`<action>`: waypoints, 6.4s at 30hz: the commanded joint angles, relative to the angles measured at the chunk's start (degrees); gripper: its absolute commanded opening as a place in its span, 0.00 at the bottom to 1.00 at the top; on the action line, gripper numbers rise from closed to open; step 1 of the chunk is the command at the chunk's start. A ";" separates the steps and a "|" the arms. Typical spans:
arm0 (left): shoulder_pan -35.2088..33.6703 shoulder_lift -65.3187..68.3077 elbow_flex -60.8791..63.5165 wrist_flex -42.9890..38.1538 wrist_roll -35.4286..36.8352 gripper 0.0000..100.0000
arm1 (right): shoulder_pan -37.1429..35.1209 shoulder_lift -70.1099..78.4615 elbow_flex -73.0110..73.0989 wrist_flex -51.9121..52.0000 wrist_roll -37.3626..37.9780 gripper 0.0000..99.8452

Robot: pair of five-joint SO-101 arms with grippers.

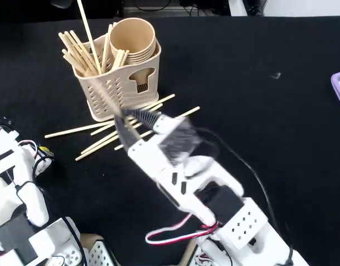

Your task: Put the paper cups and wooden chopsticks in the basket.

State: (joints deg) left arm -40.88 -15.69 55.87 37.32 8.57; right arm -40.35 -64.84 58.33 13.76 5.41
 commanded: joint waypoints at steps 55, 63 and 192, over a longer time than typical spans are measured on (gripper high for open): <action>-0.57 0.09 -1.63 -0.53 -0.53 0.24 | 5.19 103.25 -99.65 -2.55 -5.19 0.15; -0.57 0.09 -1.63 -0.53 -0.53 0.24 | 6.15 114.15 -118.37 7.56 -5.19 0.15; -0.48 0.09 -1.71 -0.53 -0.53 0.24 | 2.64 68.97 -39.16 40.62 -4.22 0.24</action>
State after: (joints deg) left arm -40.88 -15.69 55.87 37.32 8.57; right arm -38.68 12.53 19.30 51.91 -8.92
